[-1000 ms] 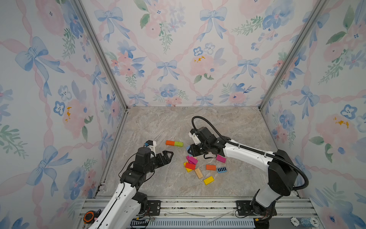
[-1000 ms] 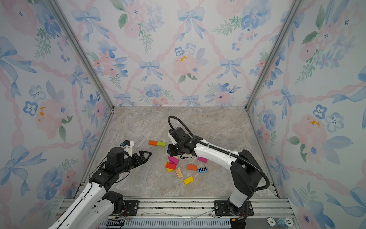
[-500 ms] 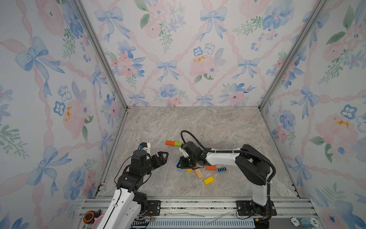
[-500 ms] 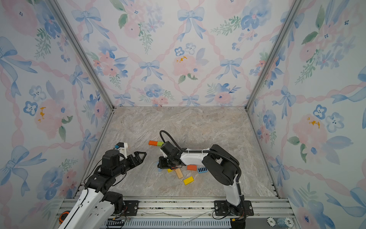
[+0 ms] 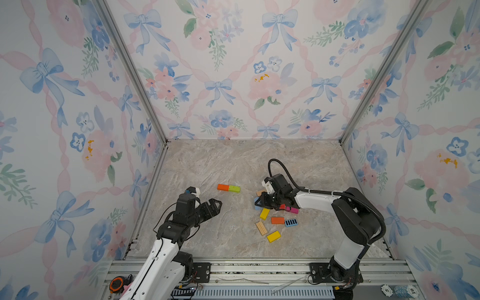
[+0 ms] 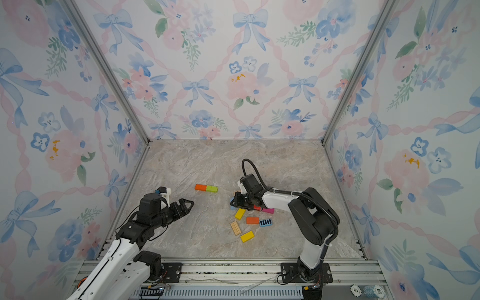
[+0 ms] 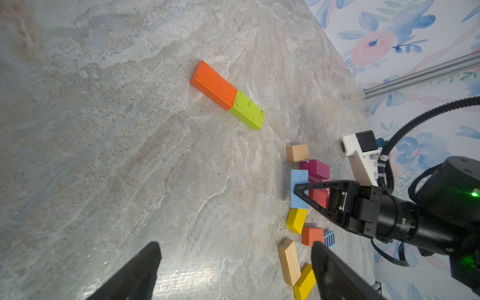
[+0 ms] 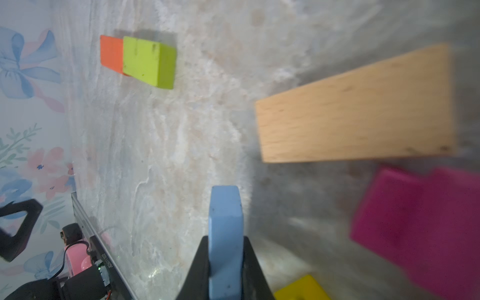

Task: Assemble the number 7 with building blocks
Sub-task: Place the building block at the center of the board, then assemble the building block at the center of the board.

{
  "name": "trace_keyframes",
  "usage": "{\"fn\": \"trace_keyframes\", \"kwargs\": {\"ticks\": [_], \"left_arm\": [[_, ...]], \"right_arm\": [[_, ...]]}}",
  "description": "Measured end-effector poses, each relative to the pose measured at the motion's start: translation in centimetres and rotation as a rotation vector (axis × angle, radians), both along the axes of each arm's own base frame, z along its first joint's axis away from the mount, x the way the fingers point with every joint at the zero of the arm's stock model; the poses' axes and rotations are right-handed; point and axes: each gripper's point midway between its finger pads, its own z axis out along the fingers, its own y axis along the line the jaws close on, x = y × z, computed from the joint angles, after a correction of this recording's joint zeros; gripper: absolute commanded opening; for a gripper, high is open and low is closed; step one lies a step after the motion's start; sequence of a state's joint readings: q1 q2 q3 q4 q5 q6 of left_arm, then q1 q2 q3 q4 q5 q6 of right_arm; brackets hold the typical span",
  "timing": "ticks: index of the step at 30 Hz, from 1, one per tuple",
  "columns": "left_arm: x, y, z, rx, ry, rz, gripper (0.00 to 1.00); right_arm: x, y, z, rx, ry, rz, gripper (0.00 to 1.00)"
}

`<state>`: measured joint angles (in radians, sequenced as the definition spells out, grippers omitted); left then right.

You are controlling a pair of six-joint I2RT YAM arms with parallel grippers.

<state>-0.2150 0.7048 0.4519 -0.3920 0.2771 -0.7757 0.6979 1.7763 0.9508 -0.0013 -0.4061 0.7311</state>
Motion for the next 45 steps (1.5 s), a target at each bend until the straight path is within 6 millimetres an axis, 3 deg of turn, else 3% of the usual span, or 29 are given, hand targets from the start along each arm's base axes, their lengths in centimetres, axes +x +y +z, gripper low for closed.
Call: {"fn": "trace_keyframes", "kwargs": {"ticks": [4, 7, 13, 15, 21, 24, 27, 31, 33, 36, 38, 40, 42, 45], "left_arm": [[0.3, -0.1, 0.0, 0.008, 0.009, -0.006, 0.92], [0.4, -0.1, 0.0, 0.011, 0.012, -0.008, 0.92], [0.4, -0.1, -0.6, 0.019, 0.035, -0.011, 0.92], [0.4, -0.1, -0.6, 0.020, 0.036, -0.012, 0.92], [0.3, -1.0, -0.8, 0.039, 0.055, -0.056, 0.89], [0.2, -1.9, -0.7, 0.072, 0.071, -0.099, 0.88], [0.4, -3.0, -0.4, 0.120, 0.083, -0.149, 0.87], [0.6, -4.7, -0.5, 0.208, 0.101, -0.222, 0.81], [0.6, -5.4, -0.9, 0.261, 0.117, -0.256, 0.79], [0.4, -6.5, -2.2, 0.340, 0.164, -0.308, 0.76], [0.7, -7.5, -3.2, 0.391, 0.195, -0.339, 0.71], [1.2, -8.4, -3.8, 0.430, 0.219, -0.365, 0.68], [1.9, -9.4, -4.6, 0.465, 0.240, -0.381, 0.68], [3.2, -10.0, -5.6, 0.508, 0.261, -0.376, 0.68]], "right_arm": [[-1.2, 5.0, 2.0, 0.116, -0.012, 0.055, 0.08], [-1.5, 7.7, 1.7, 0.184, 0.016, 0.038, 0.08], [-0.8, 8.6, -2.1, 0.193, 0.103, -0.068, 0.10], [-0.4, 8.8, -2.0, 0.201, 0.098, -0.093, 0.20], [0.5, 9.3, -0.7, 0.243, 0.082, -0.140, 0.73], [0.5, 8.8, 0.1, 0.236, 0.056, -0.145, 0.81], [0.0, 7.4, 0.2, 0.190, 0.052, -0.154, 0.81], [-1.0, 4.0, 0.9, 0.088, 0.040, -0.157, 0.81], [-0.8, 1.9, 2.7, 0.067, 0.012, -0.162, 0.82], [1.1, -2.4, 7.8, 0.089, -0.079, -0.207, 0.82], [2.7, -6.1, 11.4, 0.111, -0.158, -0.258, 0.82], [3.6, -9.9, 13.9, 0.108, -0.222, -0.306, 0.82], [3.7, -12.8, 14.9, 0.089, -0.249, -0.330, 0.82], [3.1, -15.3, 14.6, 0.070, -0.242, -0.333, 0.82]]}}
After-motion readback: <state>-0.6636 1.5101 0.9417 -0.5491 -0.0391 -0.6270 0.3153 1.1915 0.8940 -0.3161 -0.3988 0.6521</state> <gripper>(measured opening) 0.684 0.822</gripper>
